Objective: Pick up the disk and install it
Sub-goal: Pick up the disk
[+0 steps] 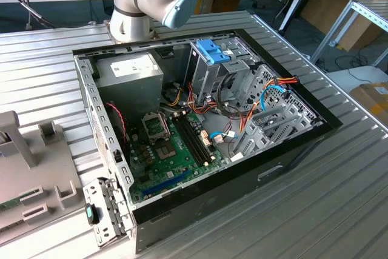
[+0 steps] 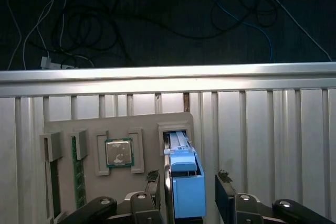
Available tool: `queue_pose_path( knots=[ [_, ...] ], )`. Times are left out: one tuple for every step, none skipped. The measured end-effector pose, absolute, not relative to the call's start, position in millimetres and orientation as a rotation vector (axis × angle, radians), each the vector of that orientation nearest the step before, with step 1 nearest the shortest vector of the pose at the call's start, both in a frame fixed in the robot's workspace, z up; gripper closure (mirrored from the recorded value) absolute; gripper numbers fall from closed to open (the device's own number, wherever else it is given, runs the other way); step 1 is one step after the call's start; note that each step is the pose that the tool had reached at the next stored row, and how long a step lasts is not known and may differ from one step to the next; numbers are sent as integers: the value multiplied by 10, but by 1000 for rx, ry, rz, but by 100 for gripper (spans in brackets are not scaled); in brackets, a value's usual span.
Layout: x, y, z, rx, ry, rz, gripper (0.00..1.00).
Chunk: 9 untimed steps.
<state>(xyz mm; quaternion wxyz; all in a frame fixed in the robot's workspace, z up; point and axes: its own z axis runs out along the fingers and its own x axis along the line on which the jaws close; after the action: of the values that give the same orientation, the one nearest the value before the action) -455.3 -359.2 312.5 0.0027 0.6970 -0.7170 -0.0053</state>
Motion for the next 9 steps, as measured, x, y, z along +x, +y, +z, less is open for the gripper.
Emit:
queue_pose_path(
  knots=[
    [-4570,-3592,3121,2186,-2249,-16,46],
    [-4578,-3592,3117,2187,-2249,-16,46],
    [-4578,-3592,3117,2187,-2249,-16,46],
    [-4579,-3592,3117,2189,-2247,-16,46],
    [-4579,-3592,3116,2196,-2240,-16,46],
    [-4578,-3592,3113,2211,-2225,-15,46],
    [-4576,-3591,3111,2219,-2217,-15,46],
    [-4576,-3592,3112,2227,-2209,-15,46],
    [-4575,-3592,3113,2227,-2209,-16,46]
  ],
)
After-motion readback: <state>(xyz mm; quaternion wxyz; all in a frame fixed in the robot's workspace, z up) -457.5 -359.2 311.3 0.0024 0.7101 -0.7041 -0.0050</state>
